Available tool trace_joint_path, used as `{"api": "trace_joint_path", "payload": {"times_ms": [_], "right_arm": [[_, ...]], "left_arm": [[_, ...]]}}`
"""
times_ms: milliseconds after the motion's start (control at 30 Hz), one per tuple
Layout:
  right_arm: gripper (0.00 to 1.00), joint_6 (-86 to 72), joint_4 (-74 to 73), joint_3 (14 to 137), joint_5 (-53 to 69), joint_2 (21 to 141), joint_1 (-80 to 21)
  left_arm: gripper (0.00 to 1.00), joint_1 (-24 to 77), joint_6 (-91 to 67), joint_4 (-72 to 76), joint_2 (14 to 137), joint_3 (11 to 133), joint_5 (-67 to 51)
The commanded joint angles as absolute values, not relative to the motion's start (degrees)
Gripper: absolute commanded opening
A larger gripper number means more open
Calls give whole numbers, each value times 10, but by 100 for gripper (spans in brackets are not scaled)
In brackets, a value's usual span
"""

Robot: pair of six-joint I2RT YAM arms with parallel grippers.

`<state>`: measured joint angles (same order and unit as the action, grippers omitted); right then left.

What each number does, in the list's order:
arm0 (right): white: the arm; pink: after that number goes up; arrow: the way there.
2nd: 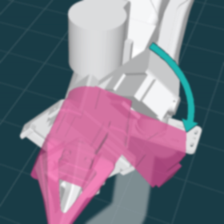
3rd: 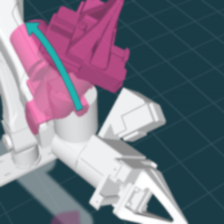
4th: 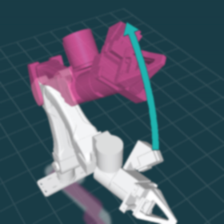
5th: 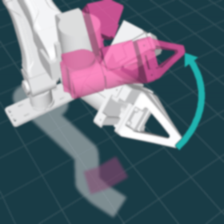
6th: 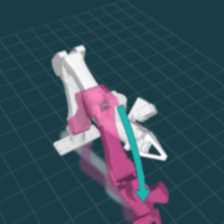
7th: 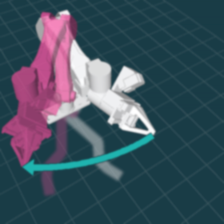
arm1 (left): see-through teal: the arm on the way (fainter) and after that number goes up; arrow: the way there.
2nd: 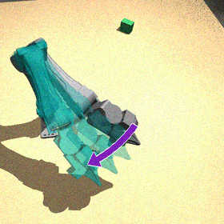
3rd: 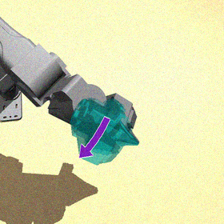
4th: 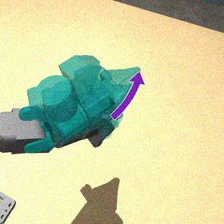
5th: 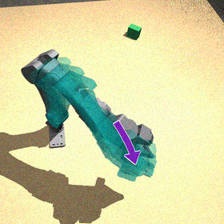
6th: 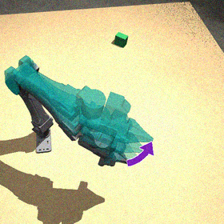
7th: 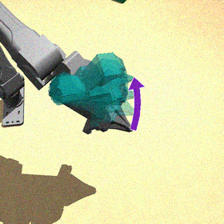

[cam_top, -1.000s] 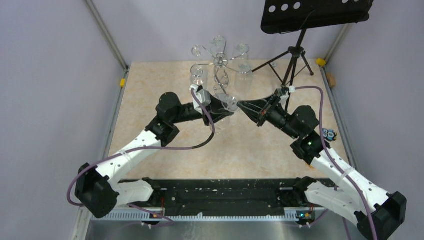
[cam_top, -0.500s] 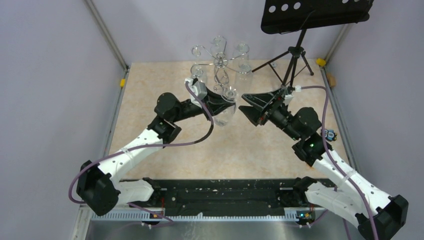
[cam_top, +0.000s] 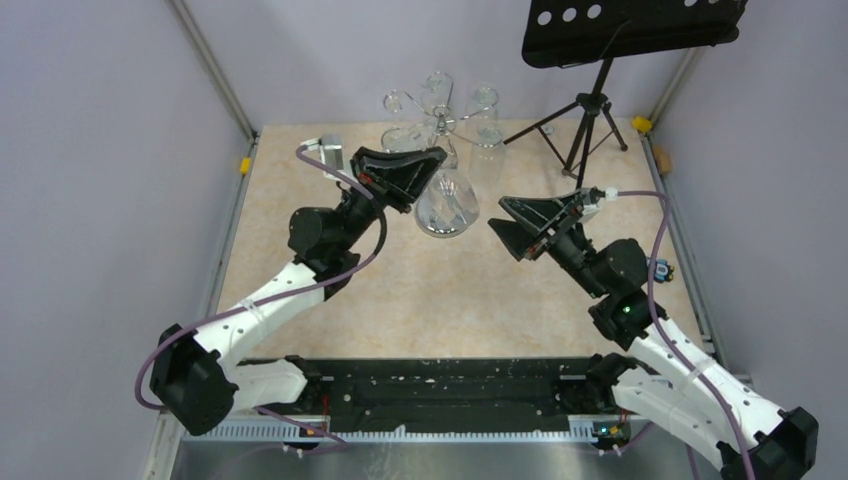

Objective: Take the wine glass off the wine glass rack

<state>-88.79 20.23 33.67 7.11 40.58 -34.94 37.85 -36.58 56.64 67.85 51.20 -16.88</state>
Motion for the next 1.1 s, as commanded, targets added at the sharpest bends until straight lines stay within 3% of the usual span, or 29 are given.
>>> {"api": "trace_joint_path", "payload": {"times_ms": [0, 133, 267, 367, 567, 867, 1067], "right_arm": [[83, -921, 353, 329, 112, 437, -346], [70, -950, 503, 335, 144, 491, -355], [65, -967, 655, 335, 145, 531, -366], [64, -966, 674, 354, 153, 543, -368], [43, -960, 664, 383, 164, 555, -376], [47, -960, 665, 400, 173, 570, -397], [43, -959, 682, 408, 171, 588, -409]], "left_arm": [[0, 383, -493, 693, 661, 510, -90], [0, 383, -547, 708, 661, 507, -60], [0, 383, -584, 727, 665, 494, -26], [0, 384, -618, 743, 675, 490, -16], [0, 388, -655, 791, 704, 493, -13], [0, 397, -645, 859, 744, 492, -13], [0, 410, -619, 893, 759, 493, -21]]}}
